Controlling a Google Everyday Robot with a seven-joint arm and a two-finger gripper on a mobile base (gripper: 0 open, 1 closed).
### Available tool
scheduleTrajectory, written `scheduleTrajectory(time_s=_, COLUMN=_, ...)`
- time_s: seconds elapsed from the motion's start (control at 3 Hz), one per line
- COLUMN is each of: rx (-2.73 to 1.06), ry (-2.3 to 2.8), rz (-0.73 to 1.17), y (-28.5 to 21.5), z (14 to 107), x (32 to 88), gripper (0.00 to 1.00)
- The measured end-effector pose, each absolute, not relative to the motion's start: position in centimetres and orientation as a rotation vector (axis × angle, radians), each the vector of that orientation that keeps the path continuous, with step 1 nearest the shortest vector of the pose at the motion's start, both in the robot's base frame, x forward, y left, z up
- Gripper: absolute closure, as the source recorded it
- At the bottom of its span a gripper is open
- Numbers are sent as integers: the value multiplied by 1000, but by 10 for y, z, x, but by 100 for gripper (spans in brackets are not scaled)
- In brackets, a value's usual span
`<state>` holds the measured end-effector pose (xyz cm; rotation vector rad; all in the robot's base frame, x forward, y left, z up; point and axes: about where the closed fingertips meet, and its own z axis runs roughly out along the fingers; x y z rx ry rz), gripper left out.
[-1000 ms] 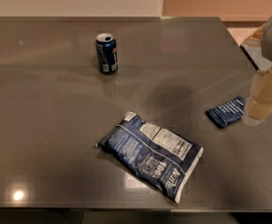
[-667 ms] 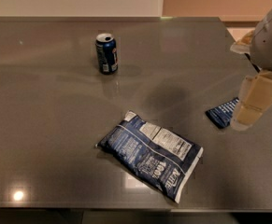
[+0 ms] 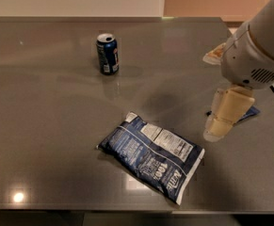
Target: Move blue chip bag near pepsi can
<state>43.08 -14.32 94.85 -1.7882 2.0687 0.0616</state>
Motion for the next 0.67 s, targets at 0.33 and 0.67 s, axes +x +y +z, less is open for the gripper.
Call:
scheduleTrajectory(time_s=0.33, rx=-1822, ry=2045, rz=96, y=-112, z=918, x=439, gripper=0)
scheduleTrajectory(time_s=0.67, rx=-1834, ry=2056, rz=116, y=-92, z=887, x=452, gripper=0)
